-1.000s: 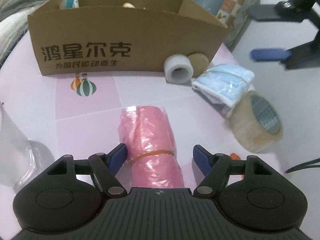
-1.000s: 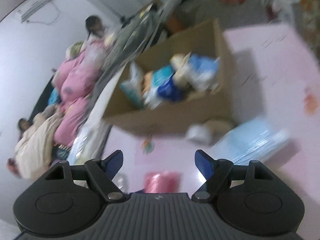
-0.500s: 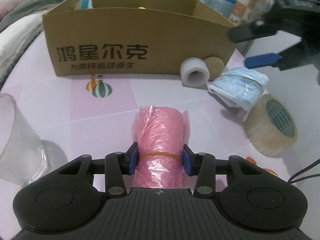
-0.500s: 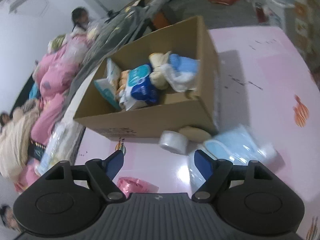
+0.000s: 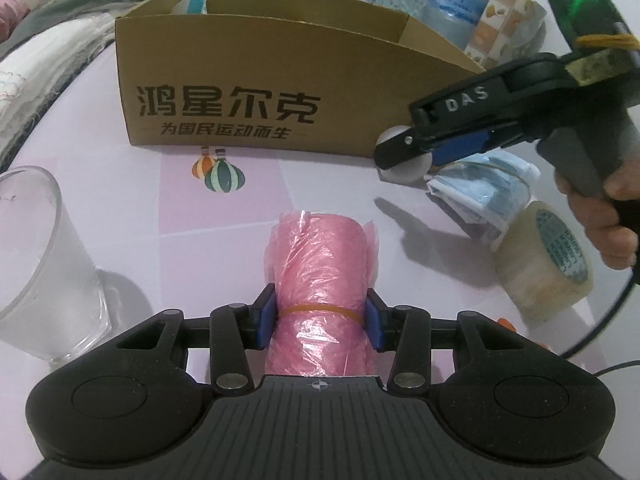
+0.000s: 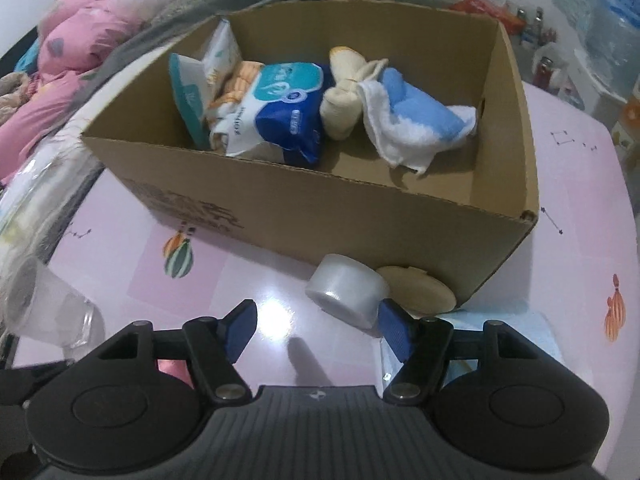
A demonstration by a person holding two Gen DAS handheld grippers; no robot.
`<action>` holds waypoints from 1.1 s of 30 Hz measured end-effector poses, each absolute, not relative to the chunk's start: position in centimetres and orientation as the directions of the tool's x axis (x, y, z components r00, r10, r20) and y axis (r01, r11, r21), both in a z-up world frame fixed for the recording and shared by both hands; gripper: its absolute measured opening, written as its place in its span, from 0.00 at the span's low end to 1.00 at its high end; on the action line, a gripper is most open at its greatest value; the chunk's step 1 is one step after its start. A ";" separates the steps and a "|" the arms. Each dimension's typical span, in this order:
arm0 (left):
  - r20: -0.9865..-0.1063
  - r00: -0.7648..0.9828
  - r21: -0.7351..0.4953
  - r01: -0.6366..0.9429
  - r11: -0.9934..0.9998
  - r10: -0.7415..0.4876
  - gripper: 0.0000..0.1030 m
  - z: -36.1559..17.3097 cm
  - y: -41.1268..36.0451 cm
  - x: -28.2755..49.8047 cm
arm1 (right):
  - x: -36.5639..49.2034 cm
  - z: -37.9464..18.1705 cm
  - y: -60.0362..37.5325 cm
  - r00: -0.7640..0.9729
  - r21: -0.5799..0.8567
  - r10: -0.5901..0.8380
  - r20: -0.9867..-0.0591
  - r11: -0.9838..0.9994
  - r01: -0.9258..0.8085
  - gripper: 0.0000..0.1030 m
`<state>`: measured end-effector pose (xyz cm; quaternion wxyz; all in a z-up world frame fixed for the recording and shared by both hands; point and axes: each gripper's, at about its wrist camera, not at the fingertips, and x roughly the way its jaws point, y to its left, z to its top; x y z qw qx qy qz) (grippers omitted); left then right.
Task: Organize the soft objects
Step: 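Grasp the white tape roll with the right gripper while the left gripper holds the pink roll, then carry the pink roll and white tape roll with both grippers into the box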
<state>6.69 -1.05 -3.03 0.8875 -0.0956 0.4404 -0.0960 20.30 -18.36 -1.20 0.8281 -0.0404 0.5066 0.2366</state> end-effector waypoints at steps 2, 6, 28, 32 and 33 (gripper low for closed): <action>-0.760 0.597 -0.255 0.090 0.963 -0.257 0.42 -3.0 -1.1 6.6 | 20.6 -1.5 -18.4 0.380 0.177 0.343 -0.859 0.896 -0.408 0.75; -0.756 0.599 -0.261 0.094 0.961 -0.264 0.42 -3.0 -1.1 6.6 | 21.4 -1.6 -19.0 0.375 0.243 0.361 -0.854 0.914 -0.326 0.74; -0.734 0.609 -0.312 0.092 0.946 -0.301 0.41 -3.1 -0.7 6.5 | 21.8 -2.2 -21.2 0.371 0.404 0.431 -0.822 0.902 -0.153 0.57; -0.733 0.612 -0.314 0.083 0.946 -0.297 0.41 -2.8 -0.8 6.0 | 21.0 -1.6 -21.4 0.374 0.431 0.462 -0.804 0.886 -0.169 0.57; -0.731 0.615 -0.314 0.082 0.946 -0.296 0.41 -2.6 -0.8 5.8 | 20.8 -1.5 -21.6 0.374 0.444 0.475 -0.797 0.880 -0.172 0.57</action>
